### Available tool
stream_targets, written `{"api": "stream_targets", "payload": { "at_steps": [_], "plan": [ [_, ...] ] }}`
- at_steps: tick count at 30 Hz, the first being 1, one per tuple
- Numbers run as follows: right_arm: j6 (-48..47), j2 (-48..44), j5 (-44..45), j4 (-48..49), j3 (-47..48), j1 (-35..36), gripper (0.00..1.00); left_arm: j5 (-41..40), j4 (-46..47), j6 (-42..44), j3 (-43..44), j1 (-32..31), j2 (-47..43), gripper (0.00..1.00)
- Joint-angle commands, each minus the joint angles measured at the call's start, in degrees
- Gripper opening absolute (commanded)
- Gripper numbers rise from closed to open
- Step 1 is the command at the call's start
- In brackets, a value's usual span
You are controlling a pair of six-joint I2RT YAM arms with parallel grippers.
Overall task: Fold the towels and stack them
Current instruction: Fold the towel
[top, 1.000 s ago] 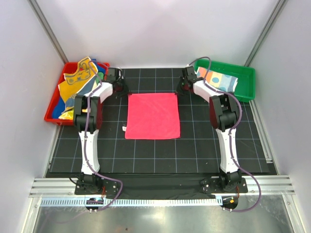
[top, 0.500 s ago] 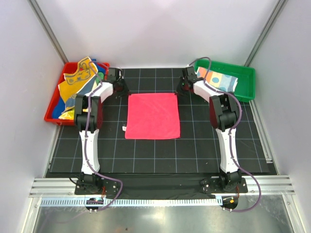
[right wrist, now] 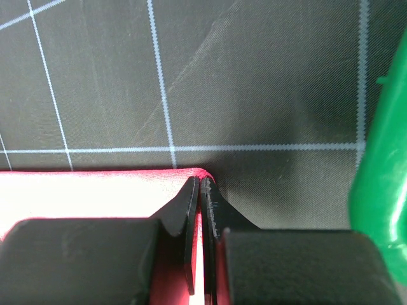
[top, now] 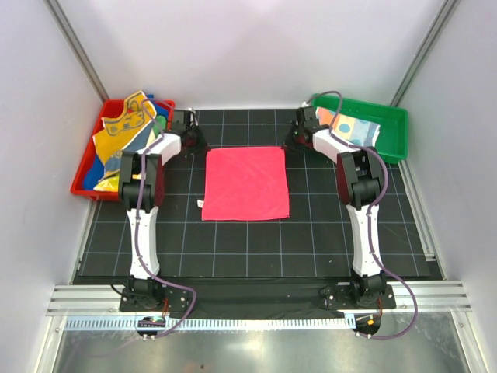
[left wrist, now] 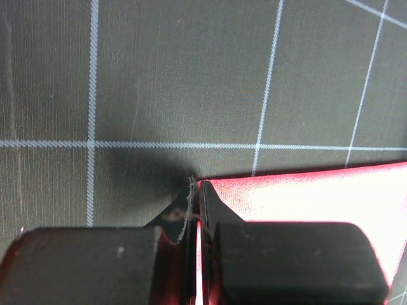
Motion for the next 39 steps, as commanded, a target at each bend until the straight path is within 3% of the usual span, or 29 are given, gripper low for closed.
{"api": "stream_targets", "payload": {
  "at_steps": [1, 21, 39],
  "plan": [
    [0.1, -3.0, -1.2, 4.7, -0.9, -0.8, 0.07, 0.5, 5.2, 0.0, -1.0, 0.2, -3.9, 0.0],
    [-1.4, -11.7, -3.6, 12.7, -7.9, -1.7, 0.07, 6.1, 7.9, 1.9, -4.2, 1.7, -10.7, 0.0],
    [0.0, -26.0, -4.2, 22.5, -28.1, -1.6, 0.07, 7.4, 17.5, -2.3, -21.1, 1.6, -22.3, 0.0]
  ]
}}
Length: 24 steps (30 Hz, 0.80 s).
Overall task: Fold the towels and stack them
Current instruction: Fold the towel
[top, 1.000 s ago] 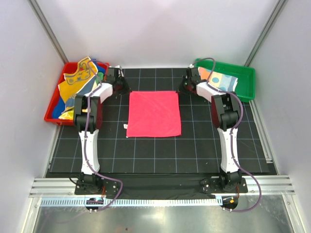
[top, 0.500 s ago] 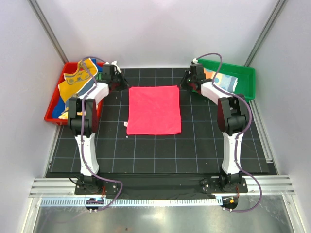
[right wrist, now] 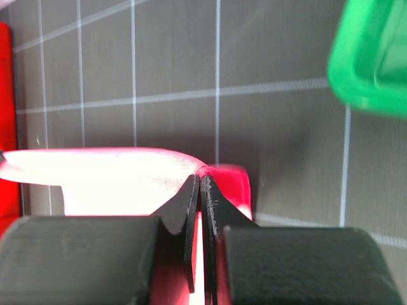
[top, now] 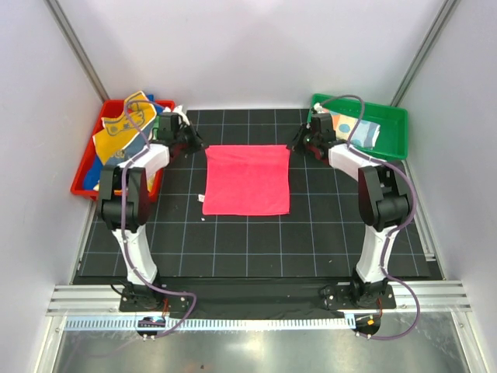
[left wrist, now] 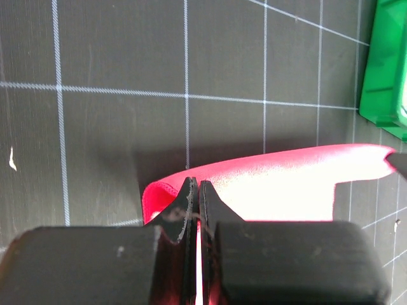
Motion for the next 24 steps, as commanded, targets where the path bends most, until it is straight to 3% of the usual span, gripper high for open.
{"api": "stream_targets", "payload": {
  "at_steps": [1, 14, 24],
  "plan": [
    [0.9, -6.0, -0.4, 5.5, -3.5, -0.3, 0.07, 0.8, 6.2, -1.3, -3.5, 0.5, -5.0, 0.0],
    [4.8, -16.3, -2.0, 12.7, -21.4, -0.3, 0.07, -2.1, 10.3, -6.1, -20.2, -0.3, -14.4, 0.0],
    [5.3, -22.5, -2.0, 13.7, -29.9, 2.2, 0.07, -6.1, 10.5, -7.6, -27.8, -2.3, -18.6, 0.0]
  ]
}}
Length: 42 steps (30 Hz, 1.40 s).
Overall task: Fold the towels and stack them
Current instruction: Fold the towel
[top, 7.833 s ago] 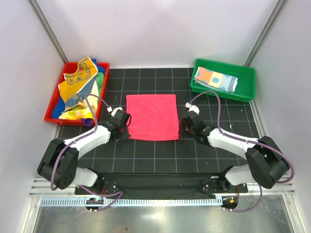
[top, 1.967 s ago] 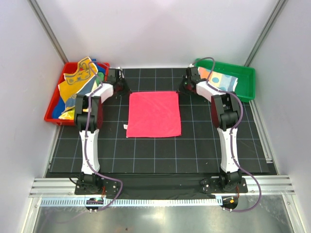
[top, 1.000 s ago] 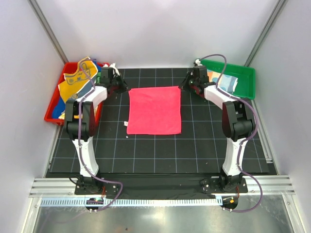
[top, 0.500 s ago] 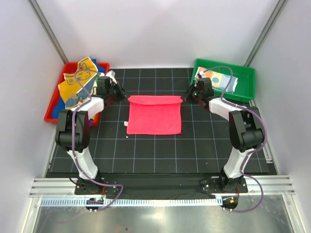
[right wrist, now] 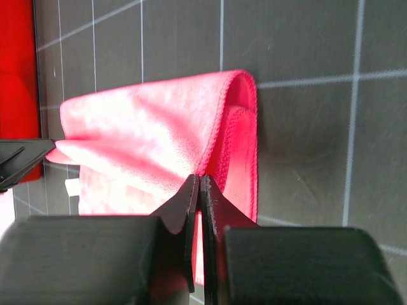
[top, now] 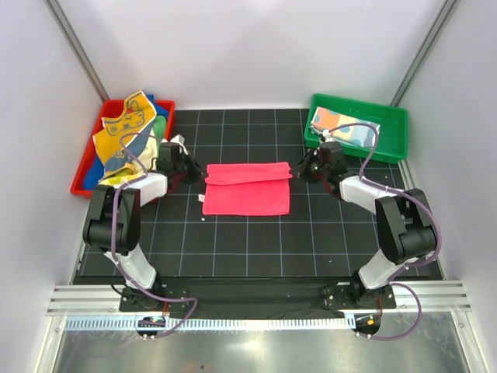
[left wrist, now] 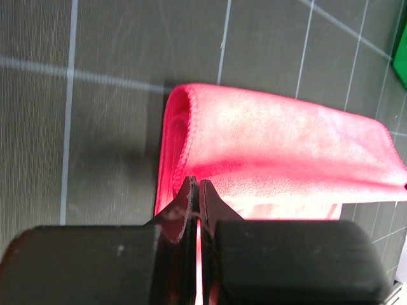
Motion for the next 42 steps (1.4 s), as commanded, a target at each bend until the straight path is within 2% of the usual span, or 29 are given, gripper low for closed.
{"api": "stream_targets", "payload": {
  "at_steps": [1, 16, 42],
  "plan": [
    [0.2, -3.5, 1.4, 3.6, -2.1, 1.3, 0.07, -2.8, 2.9, -0.5, -2.1, -0.3, -4.6, 0.0],
    [1.9, -9.6, 5.7, 3.8, -10.3, 4.6, 0.07, -3.4, 2.3, 0.1, -9.2, -1.4, -13.4, 0.0],
    [3.3, -16.1, 9.0, 4.2, -18.9, 8.1, 0.07, -5.5, 2.3, -0.9, -17.9, -3.2, -20.4, 0.0]
  ]
}}
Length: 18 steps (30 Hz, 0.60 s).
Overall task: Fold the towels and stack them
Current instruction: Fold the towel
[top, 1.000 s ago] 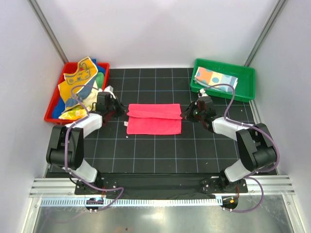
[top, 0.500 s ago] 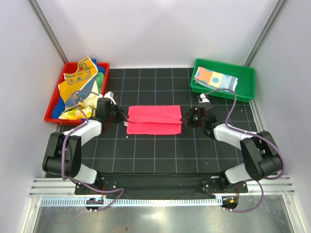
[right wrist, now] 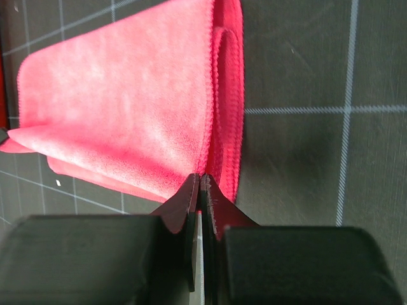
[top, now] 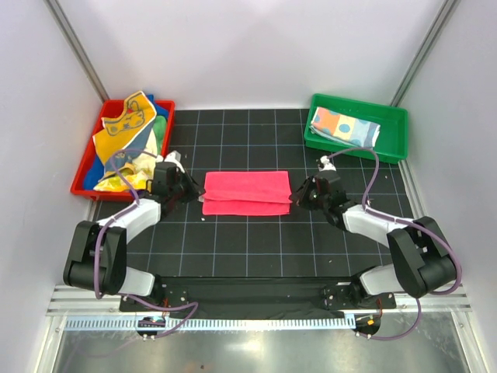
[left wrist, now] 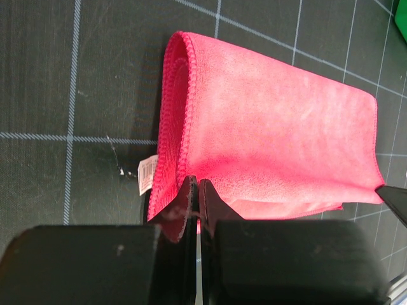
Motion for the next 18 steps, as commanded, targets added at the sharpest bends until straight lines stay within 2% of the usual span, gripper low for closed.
{"api": "stream_targets", "payload": {
  "at_steps": [1, 8, 14, 18],
  "plan": [
    [0.4, -1.9, 2.1, 2.0, -1.1, 0.3, 0.07, -1.3, 1.9, -0.5, -1.1, -0.4, -1.7, 0.0],
    [0.5, -1.5, 2.6, 2.7, -2.4, 0.7, 0.07, -1.7, 3.5, -1.1, -2.9, -0.9, -1.3, 0.0],
    [1.1, -0.8, 2.6, 3.4, -3.3, 1.2, 0.08, -2.3, 3.8, -2.0, -3.9, -1.1, -0.6, 0.13],
    [1.1, -1.3, 2.6, 3.6, -4.1, 1.6, 0.08, -2.8, 3.8, -2.4, -4.2, -1.1, -0.7, 0.14]
  ]
}}
